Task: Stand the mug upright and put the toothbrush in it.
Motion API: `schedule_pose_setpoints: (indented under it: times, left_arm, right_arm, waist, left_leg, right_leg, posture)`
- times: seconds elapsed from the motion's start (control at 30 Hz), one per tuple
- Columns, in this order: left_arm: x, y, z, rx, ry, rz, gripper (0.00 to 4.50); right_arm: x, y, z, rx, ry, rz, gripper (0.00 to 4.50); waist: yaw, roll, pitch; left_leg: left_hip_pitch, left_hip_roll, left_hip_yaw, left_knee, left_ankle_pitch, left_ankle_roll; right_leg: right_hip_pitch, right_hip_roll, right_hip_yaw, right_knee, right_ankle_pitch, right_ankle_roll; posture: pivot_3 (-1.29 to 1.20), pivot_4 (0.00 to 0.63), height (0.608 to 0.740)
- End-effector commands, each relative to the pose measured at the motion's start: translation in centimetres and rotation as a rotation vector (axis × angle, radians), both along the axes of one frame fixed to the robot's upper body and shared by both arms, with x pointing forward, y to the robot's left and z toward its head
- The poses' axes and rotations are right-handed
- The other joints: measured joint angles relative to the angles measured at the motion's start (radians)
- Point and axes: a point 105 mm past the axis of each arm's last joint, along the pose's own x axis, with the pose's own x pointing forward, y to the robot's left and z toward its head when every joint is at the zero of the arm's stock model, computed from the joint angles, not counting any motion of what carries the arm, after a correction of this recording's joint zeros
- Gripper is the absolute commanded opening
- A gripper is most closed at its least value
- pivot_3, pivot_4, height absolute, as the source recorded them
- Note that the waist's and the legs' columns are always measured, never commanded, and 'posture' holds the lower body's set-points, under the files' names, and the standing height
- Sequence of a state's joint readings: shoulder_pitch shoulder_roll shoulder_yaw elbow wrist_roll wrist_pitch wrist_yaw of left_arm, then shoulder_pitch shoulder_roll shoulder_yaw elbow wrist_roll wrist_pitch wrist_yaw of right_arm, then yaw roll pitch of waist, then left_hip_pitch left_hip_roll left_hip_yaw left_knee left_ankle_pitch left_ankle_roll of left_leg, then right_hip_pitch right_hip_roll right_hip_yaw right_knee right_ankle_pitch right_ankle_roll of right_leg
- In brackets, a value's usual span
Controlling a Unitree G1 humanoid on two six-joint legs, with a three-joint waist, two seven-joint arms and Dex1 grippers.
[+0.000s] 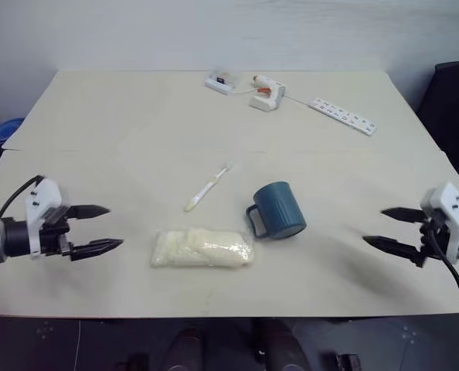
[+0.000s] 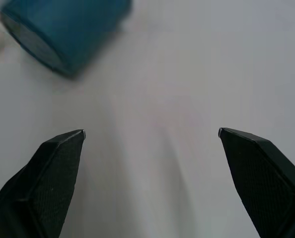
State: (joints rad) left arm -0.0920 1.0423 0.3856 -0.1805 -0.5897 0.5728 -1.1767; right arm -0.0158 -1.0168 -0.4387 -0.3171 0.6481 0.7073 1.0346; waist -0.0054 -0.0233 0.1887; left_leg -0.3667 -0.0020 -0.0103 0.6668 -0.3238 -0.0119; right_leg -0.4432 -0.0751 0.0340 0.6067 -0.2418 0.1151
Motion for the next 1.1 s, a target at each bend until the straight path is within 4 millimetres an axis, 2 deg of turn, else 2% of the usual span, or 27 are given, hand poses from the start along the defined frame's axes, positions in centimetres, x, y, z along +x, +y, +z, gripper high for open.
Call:
schedule_pose_setpoints:
  times: [0.03, 0.13, 0.2, 0.27, 0.37, 0.47, 0.6, 0.73, 0.8, 0.9, 0.93, 1.0, 1.1]
  left_arm:
    - [-1.2, -3.1, 2.6, -0.049, -0.005, -0.131, 4.5]
    - [-1.8, -5.2, 3.6, -0.063, 0.005, -0.221, 4.5]
    - [-2.1, -6.3, 3.6, -0.05, 0.018, -0.271, 4.5]
    - [-2.0, -6.6, 3.0, -0.024, 0.027, -0.288, 4.5]
    - [-2.0, -6.9, 2.3, 0.003, 0.036, -0.309, 4.5]
    - [-1.9, -6.9, 1.7, 0.051, 0.024, -0.322, 4.5]
    - [-1.8, -6.6, 1.8, 0.05, 0.014, -0.31, 4.5]
    - [-1.9, -5.5, 1.4, 0.086, 0.015, -0.288, 4.5]
    - [-1.8, -5.0, 1.7, 0.101, 0.007, -0.278, 4.5]
    - [-1.6, -4.3, 2.6, 0.112, -0.014, -0.253, 4.5]
    - [-1.6, -4.1, 2.8, 0.119, -0.018, -0.246, 4.5]
    - [-1.6, -3.8, 3.0, 0.133, -0.023, -0.233, 4.5]
    - [-1.9, -3.6, 3.1, 0.137, -0.024, -0.222, 4.5]
  right_arm:
    - [-1.8, 5.0, 3.0, 0.119, 0.004, 0.13, 4.31]
    - [-2.5, 9.4, 4.3, 0.234, 0.041, 0.221, 3.57]
    - [-2.1, 12.3, 4.5, 0.312, 0.073, 0.258, 3.57]
    - [-1.0, 14.9, 3.4, 0.335, 0.127, 0.237, 3.57]
    - [-0.3, 17.1, 1.4, 0.278, 0.194, 0.214, 3.57]
    - [0.3, 18.4, 0.2, 0.26, 0.251, 0.187, 3.57]
    - [0.4, 19.1, 0.9, 0.25, 0.227, 0.223, 3.57]
    - [-0.2, 20.2, 1.7, 0.174, 0.134, 0.382, 3.57]
    - [0.3, 20.8, 0.8, 0.091, 0.064, 0.435, 3.57]
    - [0.4, 22.1, -0.8, 0.025, 0.024, 0.556, 4.11]
    - [0.5, 22.4, -1.4, -0.008, -0.005, 0.582, 4.42]
    - [0.8, 23.1, -2.4, -0.068, -0.055, 0.631, 4.47]
    - [0.6, 24.0, -3.3, -0.067, -0.043, 0.693, 4.47]
  waist:
    - [-0.001, 0.0, 0.0]
    - [-0.002, 0.0, 0.0]
    - [-0.006, -0.001, -0.001]
    - [-0.01, -0.001, -0.001]
    - [-0.016, -0.001, 0.0]
    - [-0.017, -0.001, 0.0]
    - [-0.019, -0.001, 0.0]
    - [-0.024, -0.001, 0.0]
    - [-0.025, 0.0, 0.0]
    - [-0.024, 0.0, 0.0]
    - [-0.024, 0.0, 0.0]
    - [-0.025, 0.0, 0.0]
    - [-0.025, 0.0, 0.0]
  left_leg:
    - [0.0, 0.0, -0.001, 0.0, 0.0, 0.0]
    - [0.0, 0.0, -0.002, 0.0, 0.0, 0.0]
    - [0.001, 0.0, -0.002, 0.0, 0.0, 0.0]
    - [0.0, -0.001, -0.003, 0.0, 0.0, -0.001]
    - [-0.002, -0.002, -0.003, 0.0, 0.001, -0.001]
    - [-0.004, -0.001, -0.005, 0.0, 0.001, -0.001]
    - [-0.004, -0.002, -0.004, 0.0, 0.0, 0.0]
    - [-0.004, -0.002, -0.004, 0.0, 0.0, 0.0]
    - [-0.003, -0.002, -0.003, 0.0, 0.0, 0.0]
    - [-0.003, -0.002, -0.003, 0.0, 0.0, 0.0]
    - [-0.003, -0.002, -0.003, 0.0, 0.0, 0.0]
    - [-0.003, -0.002, -0.003, 0.0, 0.0, 0.0]
    - [-0.003, -0.002, -0.004, 0.0, 0.0, 0.0]
  right_leg:
    - [0.0, 0.0, 0.0, 0.0, 0.0, 0.0]
    - [0.0, 0.001, 0.0, 0.0, 0.0, 0.0]
    - [0.0, 0.001, 0.0, 0.0, 0.0, 0.0]
    - [0.0, 0.001, 0.0, 0.0, 0.0, 0.0]
    - [-0.002, 0.001, 0.0, 0.0, -0.001, -0.001]
    - [-0.003, 0.0, -0.001, 0.0, -0.001, -0.001]
    - [-0.003, -0.001, -0.001, 0.0, 0.0, -0.001]
    - [-0.003, 0.0, -0.001, -0.002, 0.0, 0.0]
    - [-0.002, 0.002, -0.001, -0.003, 0.0, -0.001]
    - [-0.003, 0.005, -0.002, -0.003, -0.001, -0.002]
    - [-0.003, 0.006, -0.002, -0.002, -0.001, -0.002]
    - [-0.003, 0.007, -0.002, -0.001, -0.002, -0.003]
    - [-0.003, 0.006, -0.001, 0.0, -0.002, -0.003]
  posture:
    - [0.0, 0.15, 0.74]
    - [0.0, 0.15, 0.74]
    - [0.0, 0.15, 0.74]
    - [0.0, 0.15, 0.74]
    - [0.0, 0.15, 0.74]
    - [0.0, 0.15, 0.74]
    - [0.0, 0.15, 0.74]
    - [0.0, 0.15, 0.74]
    - [0.0, 0.15, 0.74]
    - [0.0, 0.15, 0.74]
    - [0.0, 0.15, 0.74]
    - [0.0, 0.15, 0.74]
    - [0.0, 0.15, 0.74]
